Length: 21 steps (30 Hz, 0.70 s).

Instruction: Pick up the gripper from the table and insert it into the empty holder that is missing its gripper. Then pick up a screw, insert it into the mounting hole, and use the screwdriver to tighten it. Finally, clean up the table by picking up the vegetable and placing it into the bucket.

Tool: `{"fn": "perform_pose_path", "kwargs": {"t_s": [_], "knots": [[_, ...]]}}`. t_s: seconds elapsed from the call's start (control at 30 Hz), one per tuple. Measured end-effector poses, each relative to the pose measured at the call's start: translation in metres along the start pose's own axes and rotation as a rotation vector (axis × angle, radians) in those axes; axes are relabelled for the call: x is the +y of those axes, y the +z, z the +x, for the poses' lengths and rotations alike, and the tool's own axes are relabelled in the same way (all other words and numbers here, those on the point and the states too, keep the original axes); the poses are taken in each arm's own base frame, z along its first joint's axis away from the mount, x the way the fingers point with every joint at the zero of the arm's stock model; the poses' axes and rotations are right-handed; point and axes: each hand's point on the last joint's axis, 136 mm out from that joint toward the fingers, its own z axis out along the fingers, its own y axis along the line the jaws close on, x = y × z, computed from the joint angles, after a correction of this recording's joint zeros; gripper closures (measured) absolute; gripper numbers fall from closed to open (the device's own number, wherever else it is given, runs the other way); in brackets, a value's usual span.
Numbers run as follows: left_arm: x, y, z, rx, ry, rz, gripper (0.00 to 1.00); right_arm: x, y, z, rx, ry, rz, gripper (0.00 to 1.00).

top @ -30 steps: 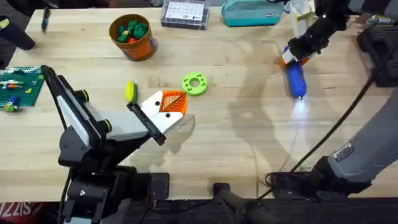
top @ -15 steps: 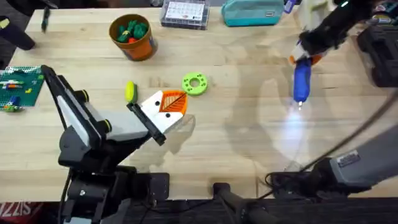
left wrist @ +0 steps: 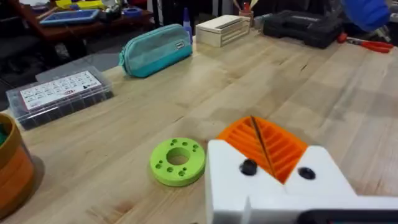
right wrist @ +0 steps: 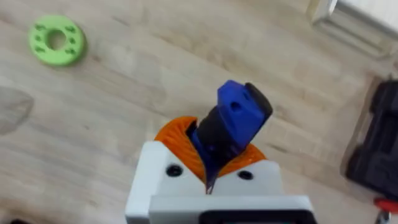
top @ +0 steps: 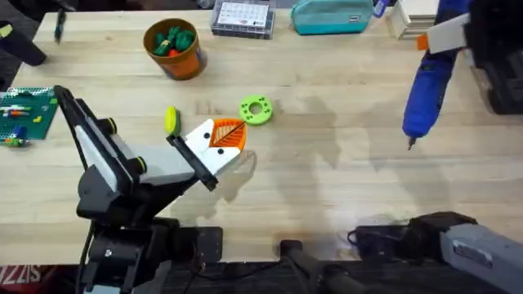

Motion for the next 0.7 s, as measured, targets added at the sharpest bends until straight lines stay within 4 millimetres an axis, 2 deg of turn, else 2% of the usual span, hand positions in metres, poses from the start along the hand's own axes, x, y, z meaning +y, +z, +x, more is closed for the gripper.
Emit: {"fn": "perform_pose_path", "kwargs": {"t_s": [0.13, 0.3, 0.4, 0.5, 0.6, 0.7], "knots": [[0.0, 0.0, 0.0, 0.0, 0.0, 0.0, 0.985, 0.025, -0.018, -0.002, -0.166, -0.029, -0.018, 0.995], [0.0, 0.0, 0.0, 0.0, 0.0, 0.0, 0.985, 0.052, -0.008, -0.006, -0.378, -0.019, -0.06, 0.995], [0.0, 0.0, 0.0, 0.0, 0.0, 0.0, 0.985, 0.069, 0.0, -0.024, -0.543, -0.018, -0.11, 0.995], [0.0, 0.0, 0.0, 0.0, 0.0, 0.0, 0.985, 0.093, -0.005, -0.046, -0.69, -0.037, -0.211, 0.995], [0.0, 0.0, 0.0, 0.0, 0.0, 0.0, 0.985, 0.117, -0.023, -0.065, -0.814, -0.08, -0.323, 0.995], [0.0, 0.0, 0.0, 0.0, 0.0, 0.0, 0.985, 0.142, -0.051, -0.09, -0.972, -0.148, -0.437, 0.995]]}}
